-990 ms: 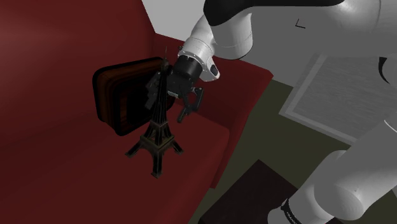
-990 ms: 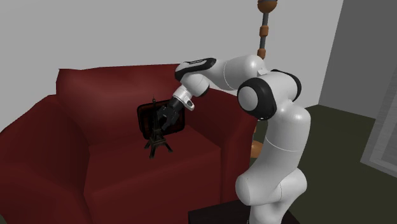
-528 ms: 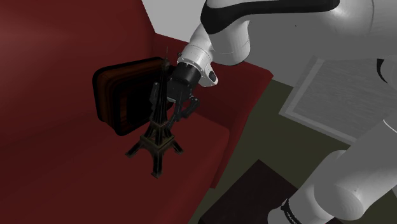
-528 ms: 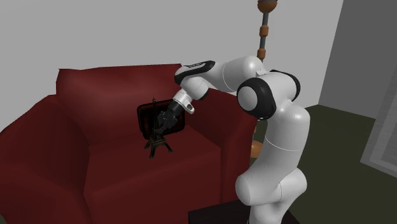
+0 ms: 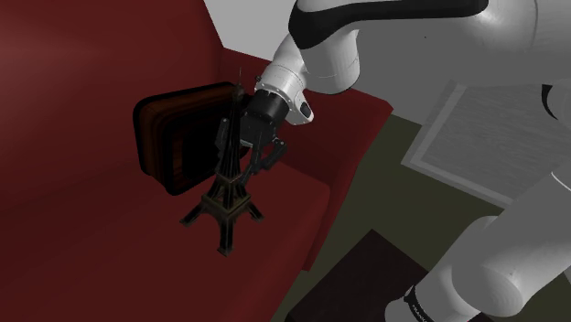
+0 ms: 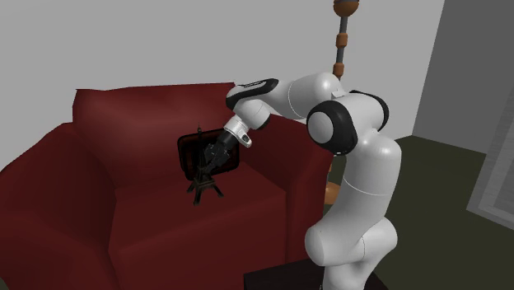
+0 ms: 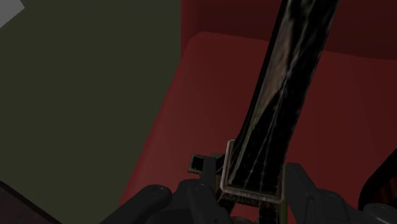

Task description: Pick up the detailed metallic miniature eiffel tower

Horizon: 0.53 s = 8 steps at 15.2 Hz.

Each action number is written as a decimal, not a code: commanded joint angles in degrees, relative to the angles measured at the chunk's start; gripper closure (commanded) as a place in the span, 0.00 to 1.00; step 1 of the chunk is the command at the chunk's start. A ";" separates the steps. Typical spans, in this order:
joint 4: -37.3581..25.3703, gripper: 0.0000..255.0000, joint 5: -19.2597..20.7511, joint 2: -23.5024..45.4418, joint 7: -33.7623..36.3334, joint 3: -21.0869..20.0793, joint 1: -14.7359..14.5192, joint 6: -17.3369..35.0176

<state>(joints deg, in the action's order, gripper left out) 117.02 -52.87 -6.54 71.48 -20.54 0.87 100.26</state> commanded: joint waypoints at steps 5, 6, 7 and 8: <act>-2.70 1.00 0.41 -0.67 2.39 0.32 0.19 -2.57; -3.28 1.00 0.47 -0.78 2.87 0.39 0.22 -3.07; -3.87 1.00 0.54 -0.88 3.34 0.45 0.26 -3.57; -4.47 1.00 0.60 -0.97 3.82 0.52 0.30 -4.08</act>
<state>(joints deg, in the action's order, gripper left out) 113.34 -52.40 -7.57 74.81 -20.11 1.10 96.73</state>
